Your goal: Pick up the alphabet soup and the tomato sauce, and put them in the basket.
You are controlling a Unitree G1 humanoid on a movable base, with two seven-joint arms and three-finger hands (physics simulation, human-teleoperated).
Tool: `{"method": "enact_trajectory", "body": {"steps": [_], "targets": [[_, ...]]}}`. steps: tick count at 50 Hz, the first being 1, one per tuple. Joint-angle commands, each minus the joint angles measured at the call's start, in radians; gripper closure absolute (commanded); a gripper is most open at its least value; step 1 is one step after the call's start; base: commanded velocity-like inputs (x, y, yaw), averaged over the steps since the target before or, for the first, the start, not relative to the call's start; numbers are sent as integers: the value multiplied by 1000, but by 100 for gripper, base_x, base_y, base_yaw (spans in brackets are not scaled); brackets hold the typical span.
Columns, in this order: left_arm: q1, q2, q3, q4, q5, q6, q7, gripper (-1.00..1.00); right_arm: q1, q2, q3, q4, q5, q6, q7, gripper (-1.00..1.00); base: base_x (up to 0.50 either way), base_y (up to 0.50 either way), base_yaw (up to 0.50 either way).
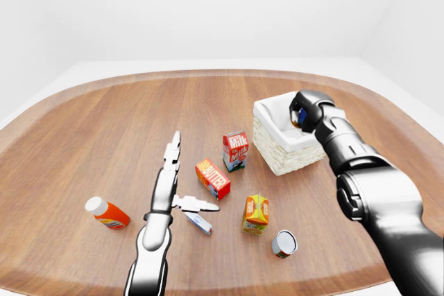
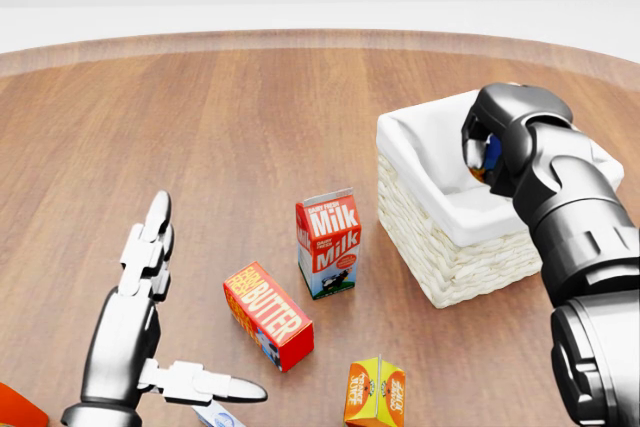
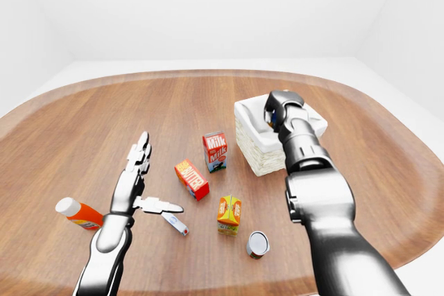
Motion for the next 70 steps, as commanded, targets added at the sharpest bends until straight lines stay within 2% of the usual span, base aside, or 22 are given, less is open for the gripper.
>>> {"method": "enact_trajectory", "body": {"steps": [1, 13, 14, 15, 16, 17, 51, 59, 68, 70], "targets": [[1, -2, 5, -6, -12, 0, 1, -100, -1, 0, 5, -13, 13, 0, -20, 100, 0, 0, 0], [1, -2, 5, -7, -12, 0, 0, -100, 0, 3, 5, -13, 18, 0, -18, 100, 0, 0, 0], [2, -2, 5, -9, -13, 0, -1, -100, -1, 3, 5, -13, 18, 0, -16, 94, 0, 0, 0], [2, -2, 5, -7, -13, 0, -1, -100, -1, 3, 5, -14, 19, 0, -15, 77, 0, 0, 0], [2, -2, 5, -6, -13, 0, -1, -100, 1, 3, 5, -13, 20, 0, -15, -45, 0, 0, 0], [4, -2, 4, -13, -12, 0, -2, -100, 1, 4, 5, -13, 20, 0, -13, -100, 0, 0, 0], [5, -2, 3, -18, -12, 0, -3, -100, -16, 1, 1, -14, 31, 0, -15, -100, 0, 0, 0], [5, -2, 3, -18, -12, 0, -3, -100, -34, 9, -68, -21, 173, 0, -79, -100, 0, 0, 0], [5, -2, 3, -19, -12, 0, -2, -100, -67, 14, -97, -31, 351, 0, -113, -100, 0, 0, 0], [5, -2, 3, -18, -12, 0, -2, -100, -70, 18, -98, -30, 383, -12, -120, -100, 0, 0, 0]]}}
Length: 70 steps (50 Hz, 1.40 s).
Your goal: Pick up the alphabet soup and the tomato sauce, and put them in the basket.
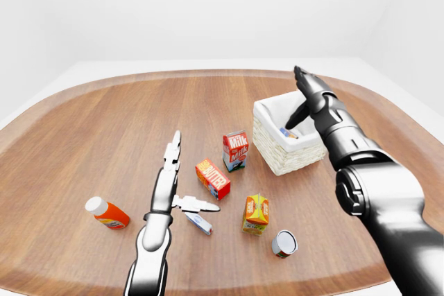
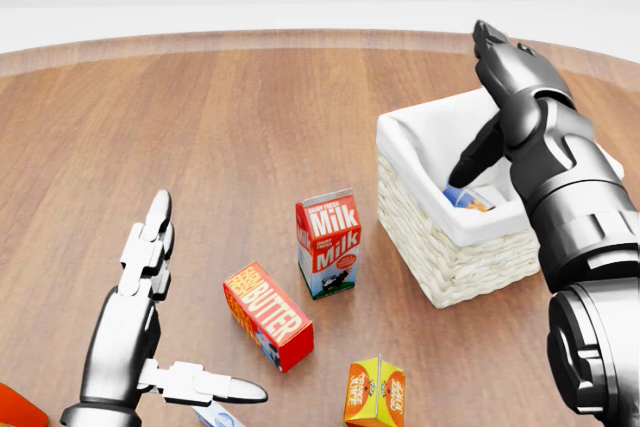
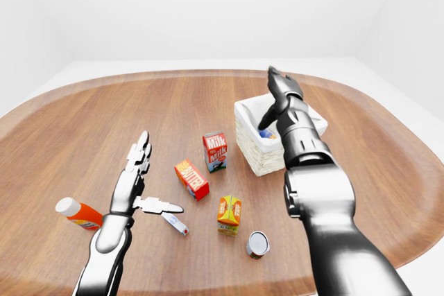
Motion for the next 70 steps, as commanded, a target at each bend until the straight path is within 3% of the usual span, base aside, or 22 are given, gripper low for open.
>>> {"method": "enact_trajectory", "body": {"steps": [1, 22, 29, 60, 70], "targets": [[0, -1, 5, 2, -13, 0, 3, -100, -32, 12, -36, -8, 187, -20, -47, -100, 0, 0, 0], [-7, -2, 9, 18, -13, 0, 7, -100, -22, 19, -22, -20, 281, -120, -71, -100, 0, 0, 0], [-6, -2, 8, 18, -13, 0, 7, -100, -23, 32, -20, -40, 308, -174, -89, -100, 0, 0, 0], [0, -1, 5, 10, -9, 0, 3, -100, 47, 68, -16, -162, 433, -174, -109, -100, 0, 0, 0], [1, -1, 4, 13, -8, 0, 3, -100, 110, 88, -22, -304, 490, -174, -98, -100, 0, 0, 0]]}}
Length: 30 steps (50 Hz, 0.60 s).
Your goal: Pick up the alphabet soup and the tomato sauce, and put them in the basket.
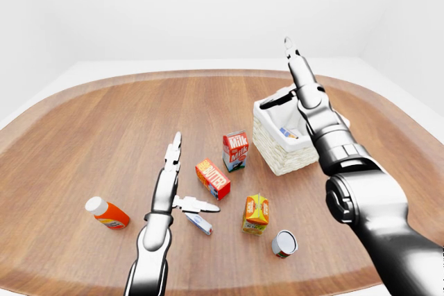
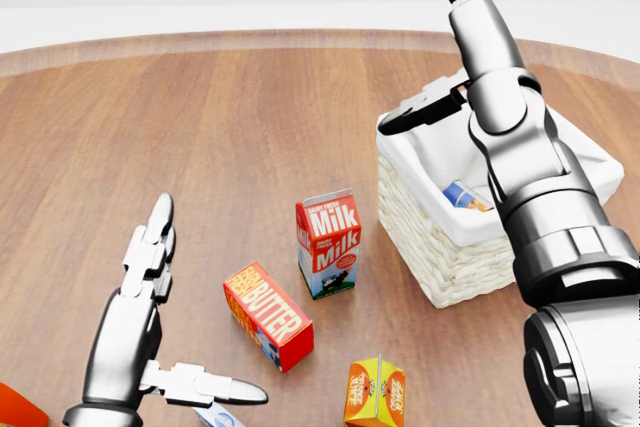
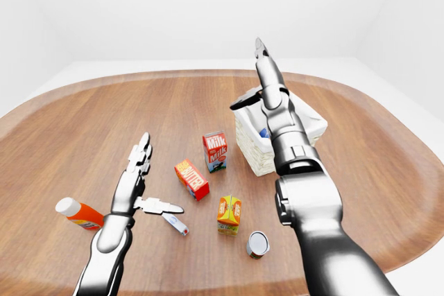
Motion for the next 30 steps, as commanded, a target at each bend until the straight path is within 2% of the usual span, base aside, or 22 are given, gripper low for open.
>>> {"method": "enact_trajectory", "body": {"steps": [1, 9, 15, 17, 20, 22, 26, 28, 30], "targets": [[3, -1, 5, -5, -12, 0, 2, -100, 64, 21, 0, -131, 51, 0, 3, -100, 0, 0, 0], [4, -2, 5, -9, -13, 0, 1, -100, 123, 47, 7, -295, 64, 0, 28, -100, 0, 0, 0], [4, -1, 6, -5, -13, 0, 2, -100, 226, 76, 8, -494, 70, 0, 59, -100, 0, 0, 0], [4, -1, 6, -5, -13, 0, 2, -100, 244, 80, 9, -532, 71, 10, 68, -100, 0, 0, 0], [3, -2, 7, -7, -13, 0, 2, -100, 295, 94, 9, -641, 74, 49, 85, -100, 0, 0, 0], [2, -2, 7, -9, -12, 0, 3, -100, 316, 99, 11, -686, 73, 64, 92, -100, 0, 0, 0], [-2, -2, 8, 1, -13, 0, 5, -100, 377, 105, 7, -742, 84, 40, 86, -100, 0, 0, 0], [-2, -2, 9, -5, -14, 0, 4, -100, 401, 111, 10, -776, 84, 43, 87, -100, 0, 0, 0], [-2, -3, 9, -8, -14, 0, 5, -100, 422, 119, 13, -826, 81, 64, 96, -100, 0, 0, 0]]}}
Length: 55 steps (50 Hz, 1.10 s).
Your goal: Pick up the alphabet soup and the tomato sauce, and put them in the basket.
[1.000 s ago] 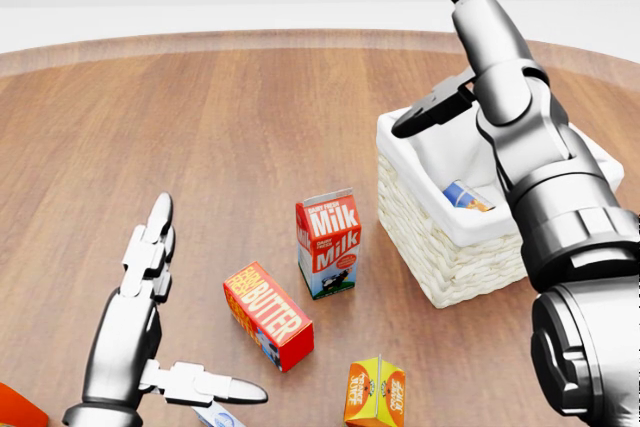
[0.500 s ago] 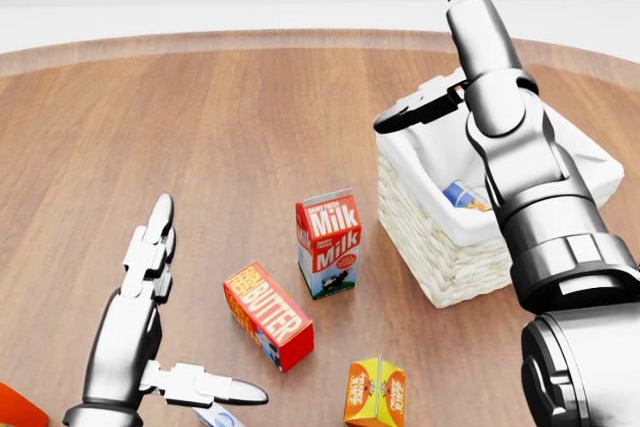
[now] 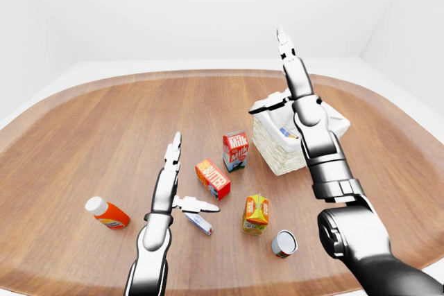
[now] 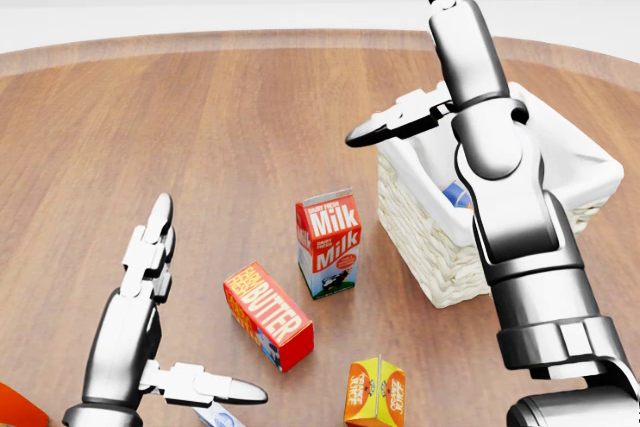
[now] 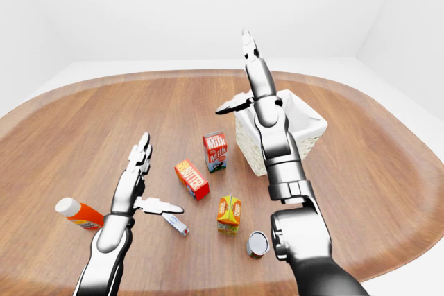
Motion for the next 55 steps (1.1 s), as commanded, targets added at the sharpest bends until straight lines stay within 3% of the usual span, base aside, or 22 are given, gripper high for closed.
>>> {"method": "enact_trajectory", "body": {"steps": [1, 3, 5, 15, 55], "targets": [[-3, -2, 7, -1, -13, 0, 6, -100, 139, 35, 7, -249, 3, 42, 29, -100, 0, 0, 0], [-2, -2, 7, -6, -13, 0, 5, -100, 152, 41, 6, -283, 4, 52, 35, -100, 0, 0, 0], [0, -3, 7, -11, -13, 0, 5, -100, 173, 49, 11, -348, -1, 85, 49, -100, 0, 0, 0], [-3, -3, 7, -1, -14, 0, 8, -100, 239, 72, 17, -504, -6, 140, 75, -100, 0, 0, 0], [3, -3, 7, -11, -11, 0, 11, -100, 643, 173, 106, -1128, -129, 140, 234, -100, 0, 0, 0]]}}
